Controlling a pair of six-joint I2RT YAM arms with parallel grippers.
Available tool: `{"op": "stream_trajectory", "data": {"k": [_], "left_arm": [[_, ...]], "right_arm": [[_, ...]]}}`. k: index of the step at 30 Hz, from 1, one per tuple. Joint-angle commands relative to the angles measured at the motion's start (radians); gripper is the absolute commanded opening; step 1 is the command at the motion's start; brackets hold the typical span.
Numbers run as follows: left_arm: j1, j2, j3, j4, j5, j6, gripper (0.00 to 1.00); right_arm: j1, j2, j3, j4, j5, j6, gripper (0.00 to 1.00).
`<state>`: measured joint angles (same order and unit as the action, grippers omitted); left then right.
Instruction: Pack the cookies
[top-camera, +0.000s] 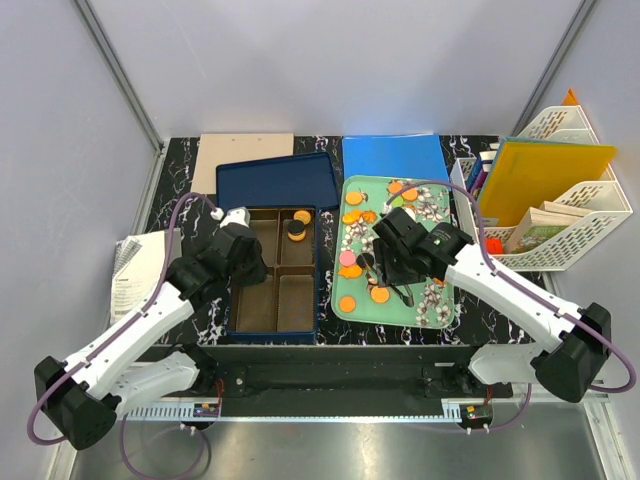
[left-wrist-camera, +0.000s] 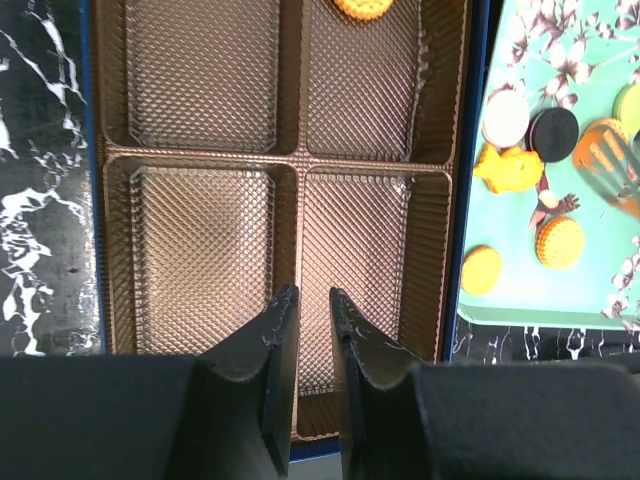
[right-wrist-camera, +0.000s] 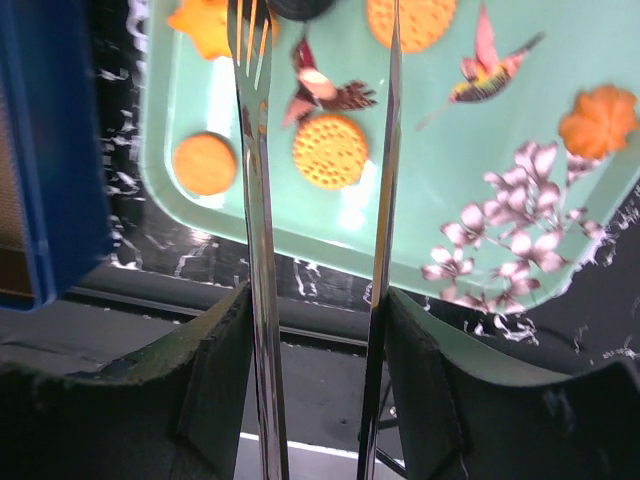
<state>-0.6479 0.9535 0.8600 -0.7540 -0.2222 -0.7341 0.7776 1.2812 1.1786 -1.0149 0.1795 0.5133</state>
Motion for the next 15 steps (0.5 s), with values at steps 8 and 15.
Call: {"op": "stream_trajectory", "data": {"k": [8,15], "left_arm": [[0.001,0.014,-0.019,0.070,0.057,0.006,0.22],[0.002,0.005,-0.036,0.071,0.055,0.010,0.22]], "right_arm": [[-0.034,-0.042,-0.062,-0.005,0.097,0.071,0.56],[-0.046,-0.020,-0.106,0.013,0.087,0.065,0.56]]}}
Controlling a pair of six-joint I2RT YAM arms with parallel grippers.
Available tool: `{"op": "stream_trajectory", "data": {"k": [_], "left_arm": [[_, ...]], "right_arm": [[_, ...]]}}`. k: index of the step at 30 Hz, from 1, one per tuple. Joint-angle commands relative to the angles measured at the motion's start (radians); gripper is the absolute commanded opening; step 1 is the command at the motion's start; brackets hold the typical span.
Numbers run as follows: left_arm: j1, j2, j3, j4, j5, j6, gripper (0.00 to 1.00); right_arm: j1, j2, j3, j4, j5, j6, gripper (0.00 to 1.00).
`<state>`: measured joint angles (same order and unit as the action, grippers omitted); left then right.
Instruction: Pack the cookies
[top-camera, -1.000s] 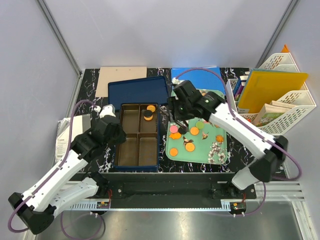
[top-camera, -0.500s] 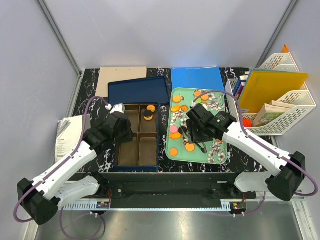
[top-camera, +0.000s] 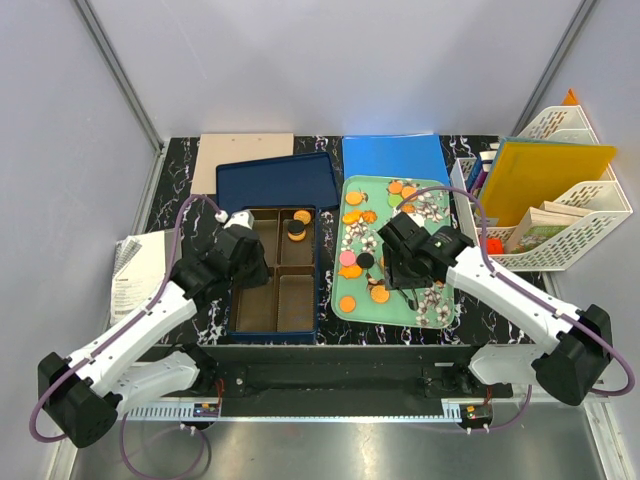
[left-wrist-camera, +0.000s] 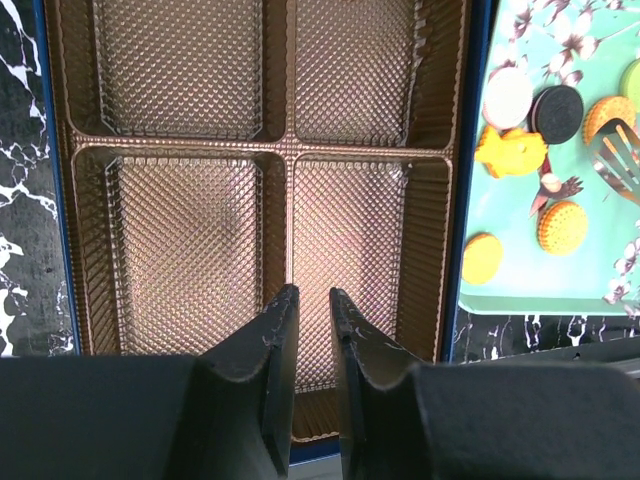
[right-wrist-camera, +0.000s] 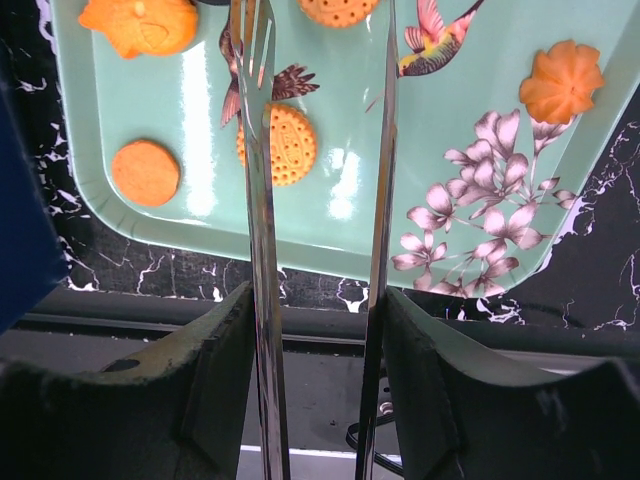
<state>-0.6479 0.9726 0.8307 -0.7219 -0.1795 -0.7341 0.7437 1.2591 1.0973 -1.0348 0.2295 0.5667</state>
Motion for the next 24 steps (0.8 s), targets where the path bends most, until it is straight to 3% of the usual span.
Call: {"op": "stream_trajectory", "data": {"k": [1,15,24], "left_arm": [[0.002,-0.014,-0.007,0.039,0.011,0.010,0.22],[0.001,0.006,0.004,0.047,0.015,0.019,0.22],[0.001,0.009,0.007,0.050,0.014,0.018,0.22]], "right_arm": [[-0.013,0.005,-0.034,0.038,0.039,0.010,0.56],[-0.066,0.022,-0.079,0.108,-0.021,-0.005,0.54],[-0.072,0.025,-0.056,0.119,-0.067,-0.010,0.45]]}}
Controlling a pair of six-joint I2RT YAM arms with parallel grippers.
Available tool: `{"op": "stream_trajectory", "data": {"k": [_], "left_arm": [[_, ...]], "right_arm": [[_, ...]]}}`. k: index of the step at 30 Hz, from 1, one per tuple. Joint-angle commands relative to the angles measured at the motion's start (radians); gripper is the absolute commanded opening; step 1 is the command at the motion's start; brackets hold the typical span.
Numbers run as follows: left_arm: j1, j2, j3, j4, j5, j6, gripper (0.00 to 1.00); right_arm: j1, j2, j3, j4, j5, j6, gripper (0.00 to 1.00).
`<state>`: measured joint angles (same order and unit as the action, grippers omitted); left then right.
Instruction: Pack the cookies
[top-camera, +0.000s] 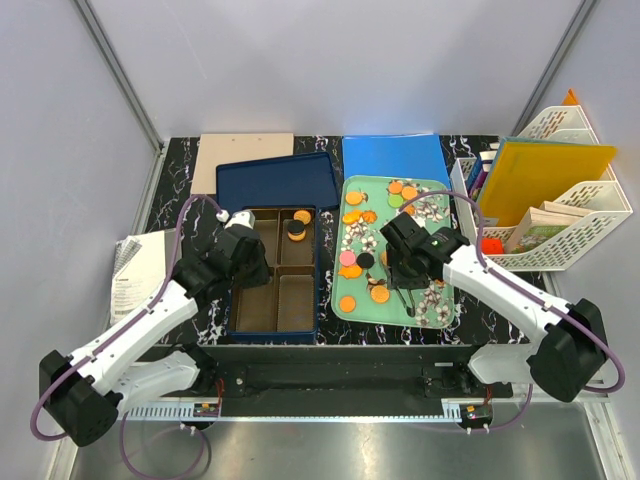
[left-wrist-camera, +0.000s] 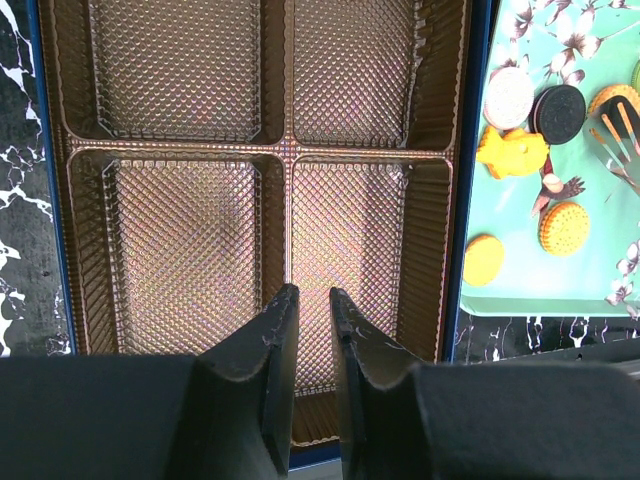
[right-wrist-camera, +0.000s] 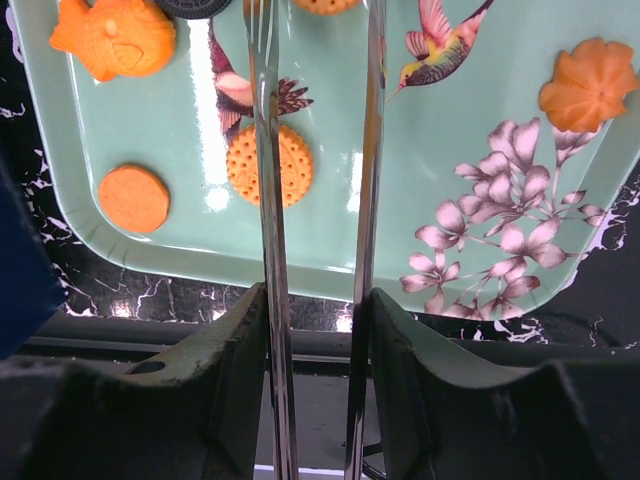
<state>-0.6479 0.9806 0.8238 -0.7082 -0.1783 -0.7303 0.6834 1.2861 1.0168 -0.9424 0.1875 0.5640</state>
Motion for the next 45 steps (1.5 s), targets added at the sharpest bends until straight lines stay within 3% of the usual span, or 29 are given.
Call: {"op": "stream_trajectory", "data": {"k": [1,7,16,31,34,36,39,45], "left_arm": [[0.002,0.001,0.014,0.036,0.011,0.014,0.22],[0.002,-0.005,0.023,0.035,0.002,0.017,0.22],[0.002,-0.025,0.029,0.029,-0.016,0.011,0.23],[0.002,-0.123,-0.002,-0.030,-0.082,-0.015,0.23],[0.004,-0.132,-0.011,-0.037,-0.085,-0.018,0.23],[0.004,-0.134,-0.012,-0.039,-0.092,-0.018,0.24],[0.002,-0.125,-0.006,-0.039,-0.093,-0.011,0.24],[0.002,-0.069,0.018,-0.020,-0.079,0.006,0.24]], "right_arm": [[-0.013,-0.002,0.032,0.028,-0.028,-0.007,0.43],[-0.013,-0.034,0.181,-0.025,0.006,-0.021,0.41],[-0.005,0.056,0.434,-0.046,-0.049,-0.082,0.38],[0.117,0.433,0.701,0.054,-0.183,-0.154,0.38],[0.116,0.449,0.710,0.060,-0.210,-0.161,0.42],[0.116,0.450,0.712,0.060,-0.207,-0.165,0.57],[0.116,0.427,0.703,0.059,-0.163,-0.165,0.66],[0.114,0.340,0.654,0.036,-0.088,-0.153,0.67]]}}
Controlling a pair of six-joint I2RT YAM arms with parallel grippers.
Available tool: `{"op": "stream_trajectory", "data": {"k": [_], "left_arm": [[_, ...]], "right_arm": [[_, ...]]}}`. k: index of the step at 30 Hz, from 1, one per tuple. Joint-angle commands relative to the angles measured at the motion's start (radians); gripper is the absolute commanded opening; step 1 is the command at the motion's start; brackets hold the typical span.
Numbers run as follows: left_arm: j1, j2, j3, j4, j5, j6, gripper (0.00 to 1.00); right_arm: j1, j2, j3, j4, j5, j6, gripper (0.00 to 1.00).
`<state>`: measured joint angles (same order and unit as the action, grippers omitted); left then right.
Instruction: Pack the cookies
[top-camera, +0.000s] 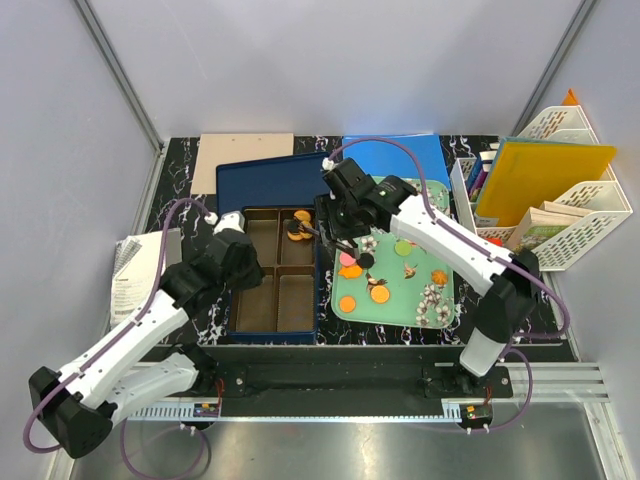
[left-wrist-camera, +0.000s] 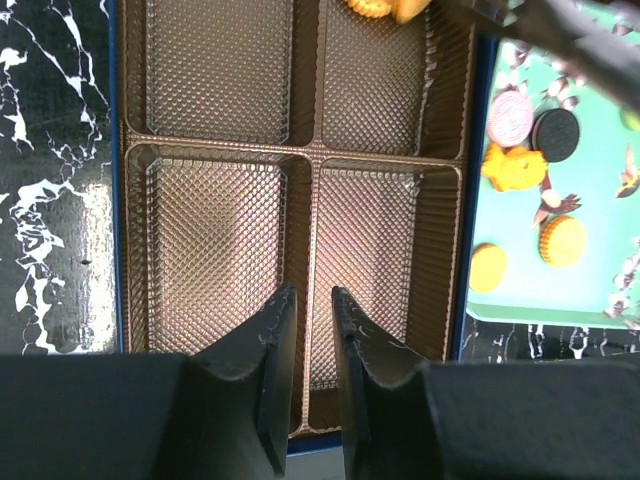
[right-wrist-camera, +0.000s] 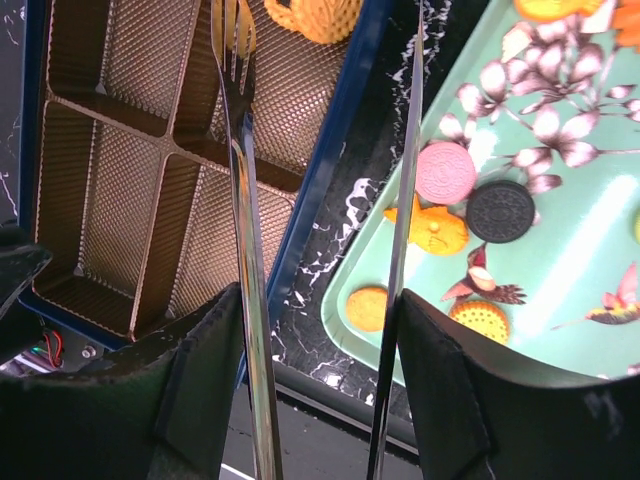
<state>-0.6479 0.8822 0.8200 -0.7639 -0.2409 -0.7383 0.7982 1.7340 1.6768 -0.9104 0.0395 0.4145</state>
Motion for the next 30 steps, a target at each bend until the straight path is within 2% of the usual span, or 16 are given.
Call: {"op": "stream_trajectory", "data": {"k": [1,8,19,30], "left_arm": [[0.002,0.040,0.024,0.038,-0.011,0.017,0.24],[0.002,0.069,0.021,0.077,0.015,0.027,0.24],[0.004,0.156,0.027,0.124,0.098,0.025,0.23],[0.002,0.175,0.004,0.156,0.144,0.020,0.23]], "right_arm": [[-0.008,-0.137,-0.017,-0.004,0.086,0.000,0.67],[-0.085,-0.316,-0.248,-0.057,0.123,0.038,0.64],[-0.096,-0.490,-0.485,-0.110,0.154,0.130,0.62],[-0.077,-0.657,-0.595,-0.180,-0.010,0.201,0.57]]}}
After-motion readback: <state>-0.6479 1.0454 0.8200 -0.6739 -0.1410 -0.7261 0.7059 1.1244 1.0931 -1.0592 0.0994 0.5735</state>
